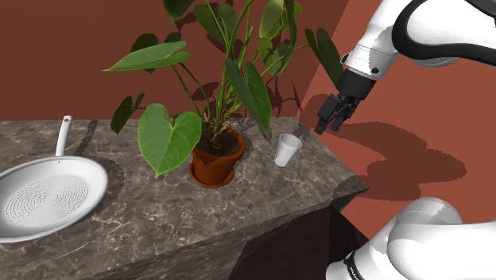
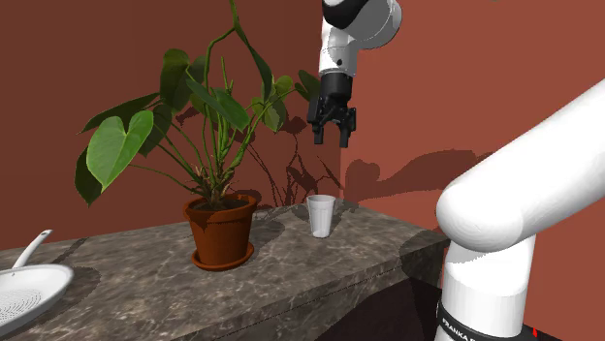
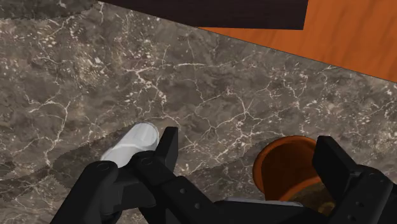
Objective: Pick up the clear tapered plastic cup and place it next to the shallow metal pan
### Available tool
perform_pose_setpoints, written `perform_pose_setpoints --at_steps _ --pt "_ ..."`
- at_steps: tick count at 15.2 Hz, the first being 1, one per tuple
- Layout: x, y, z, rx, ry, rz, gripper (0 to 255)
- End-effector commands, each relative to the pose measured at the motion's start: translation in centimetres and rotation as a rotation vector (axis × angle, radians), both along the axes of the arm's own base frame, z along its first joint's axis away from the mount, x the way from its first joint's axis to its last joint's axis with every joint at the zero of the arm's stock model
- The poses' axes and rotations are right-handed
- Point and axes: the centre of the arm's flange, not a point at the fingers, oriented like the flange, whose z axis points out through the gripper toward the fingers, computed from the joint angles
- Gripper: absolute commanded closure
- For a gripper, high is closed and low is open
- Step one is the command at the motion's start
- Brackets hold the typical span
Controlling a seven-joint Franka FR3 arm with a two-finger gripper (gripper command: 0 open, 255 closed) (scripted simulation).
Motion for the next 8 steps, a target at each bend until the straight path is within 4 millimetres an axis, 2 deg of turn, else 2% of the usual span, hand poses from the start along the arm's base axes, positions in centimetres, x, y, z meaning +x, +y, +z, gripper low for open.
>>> perform_pose_setpoints --at_steps 1,8 --pt "0.0 0.0 0.0 0.0 0.0 0.0 0" --pt "4.4 -6.0 -5.5 0.003 -0.011 0.084 0"
